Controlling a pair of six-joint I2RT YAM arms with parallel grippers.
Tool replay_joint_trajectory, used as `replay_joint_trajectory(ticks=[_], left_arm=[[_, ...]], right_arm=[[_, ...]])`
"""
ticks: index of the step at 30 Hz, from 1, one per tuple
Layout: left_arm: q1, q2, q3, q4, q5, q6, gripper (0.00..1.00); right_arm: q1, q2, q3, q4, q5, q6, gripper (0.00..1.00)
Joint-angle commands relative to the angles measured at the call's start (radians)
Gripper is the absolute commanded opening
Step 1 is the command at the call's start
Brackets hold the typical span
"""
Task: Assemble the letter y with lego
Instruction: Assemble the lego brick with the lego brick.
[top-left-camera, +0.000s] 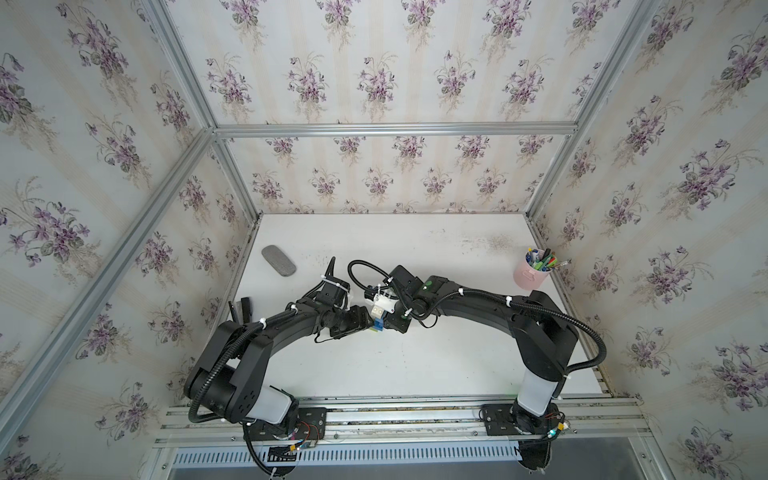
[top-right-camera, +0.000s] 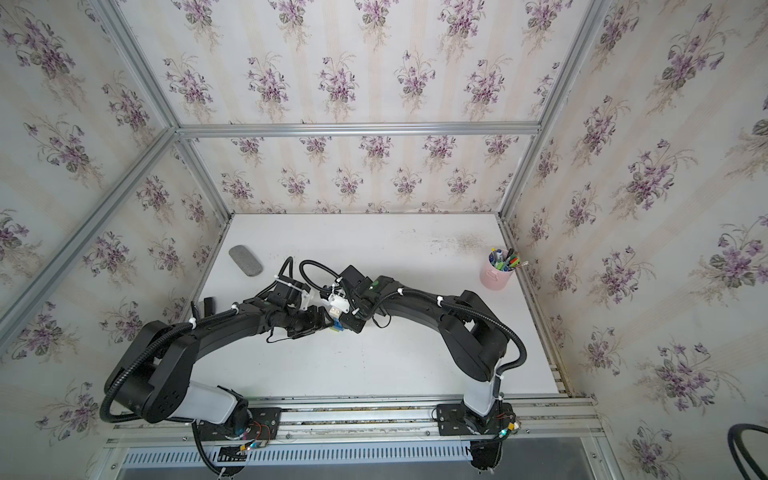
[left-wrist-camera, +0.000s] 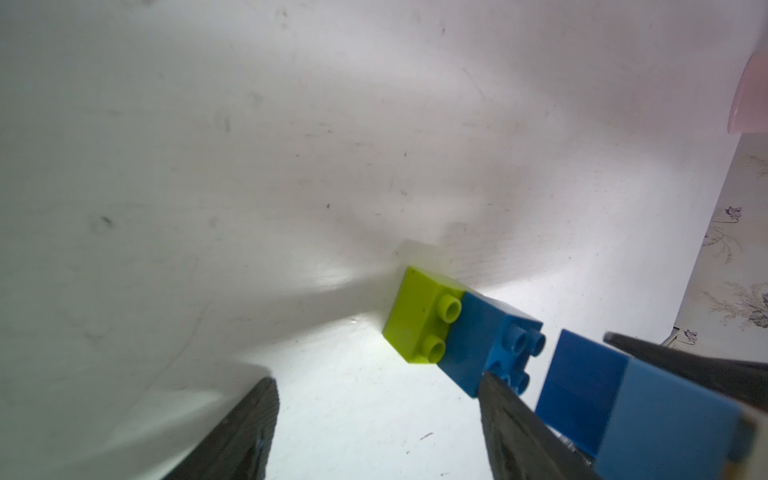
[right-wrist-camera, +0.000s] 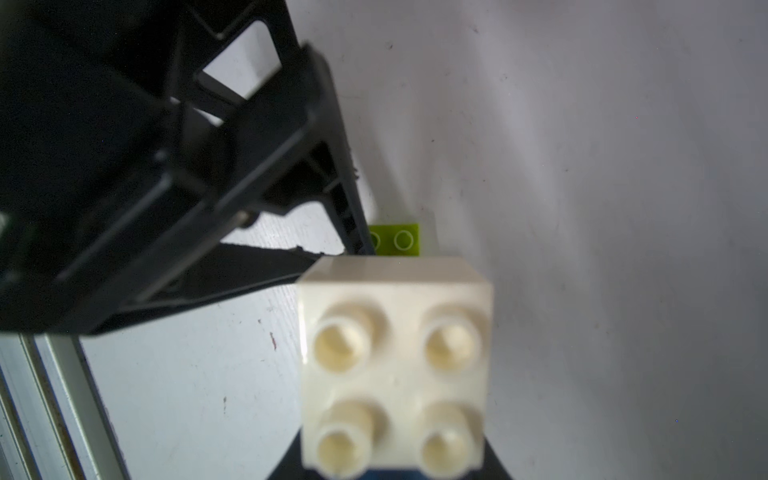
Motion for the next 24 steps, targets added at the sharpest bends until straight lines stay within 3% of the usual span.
replay_joint_trajectory(ticks=[1,24], left_arm=[[0.001,0.012,-0.008,-0.079,-0.079,0.017,0.78],[0.001,0.018,-0.008,-0.079,-0.081,0.018,0.78]], right_arm=[[0.003,0.006,0.0,-0.002,-0.015,-0.027,0.29],[0.008,0.024,0.006,0.014,0.0,-0.042,0.29]])
